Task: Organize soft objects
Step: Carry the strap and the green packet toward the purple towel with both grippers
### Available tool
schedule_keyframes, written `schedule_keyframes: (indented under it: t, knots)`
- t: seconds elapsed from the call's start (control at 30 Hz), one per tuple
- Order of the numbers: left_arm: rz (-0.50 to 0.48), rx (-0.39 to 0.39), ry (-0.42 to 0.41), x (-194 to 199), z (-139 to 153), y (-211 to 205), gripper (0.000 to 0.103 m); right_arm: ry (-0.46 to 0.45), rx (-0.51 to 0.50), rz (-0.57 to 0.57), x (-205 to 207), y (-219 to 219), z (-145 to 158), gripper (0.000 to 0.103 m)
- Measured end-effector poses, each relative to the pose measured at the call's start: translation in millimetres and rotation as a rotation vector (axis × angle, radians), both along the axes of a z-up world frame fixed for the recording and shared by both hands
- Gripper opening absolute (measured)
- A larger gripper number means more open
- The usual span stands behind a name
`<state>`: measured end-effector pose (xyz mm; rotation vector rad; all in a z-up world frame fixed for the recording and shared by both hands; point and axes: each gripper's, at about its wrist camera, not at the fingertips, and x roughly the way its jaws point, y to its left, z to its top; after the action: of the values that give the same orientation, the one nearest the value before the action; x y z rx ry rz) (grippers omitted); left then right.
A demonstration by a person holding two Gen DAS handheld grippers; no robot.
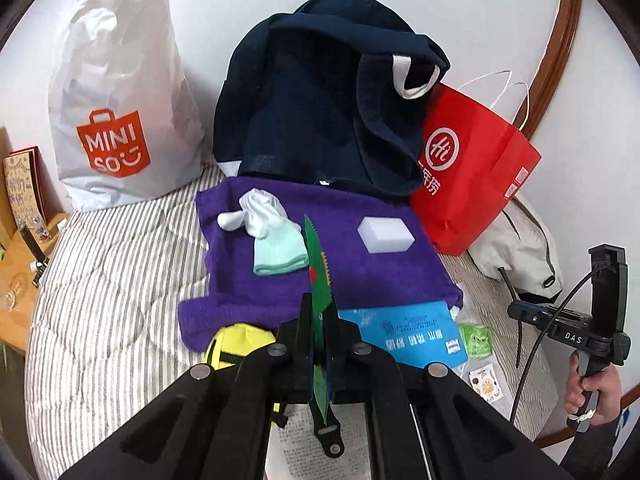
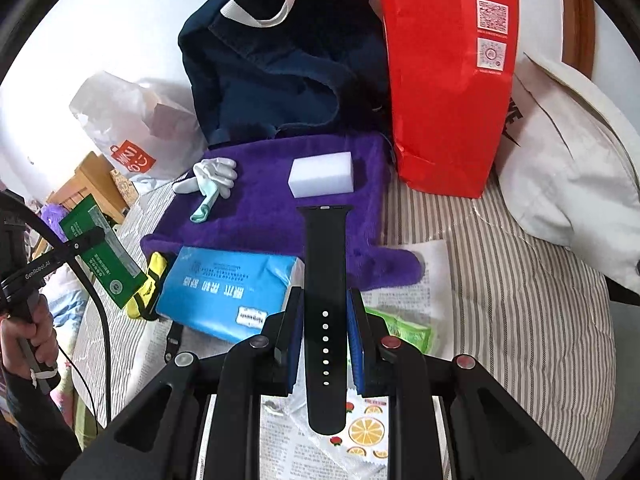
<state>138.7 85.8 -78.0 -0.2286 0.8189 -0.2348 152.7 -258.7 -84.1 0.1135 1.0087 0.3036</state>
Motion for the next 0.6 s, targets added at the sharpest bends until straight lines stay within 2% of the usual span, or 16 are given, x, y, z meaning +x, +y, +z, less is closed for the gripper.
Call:
schedule_keyframes:
  t: [0.6]
  knots:
    - [-0.013,-0.007,-0.018,48.4,5.9,-0.8,0.004,-0.009,-0.006,-0.002,61.6,14.4,-0.2,0.021]
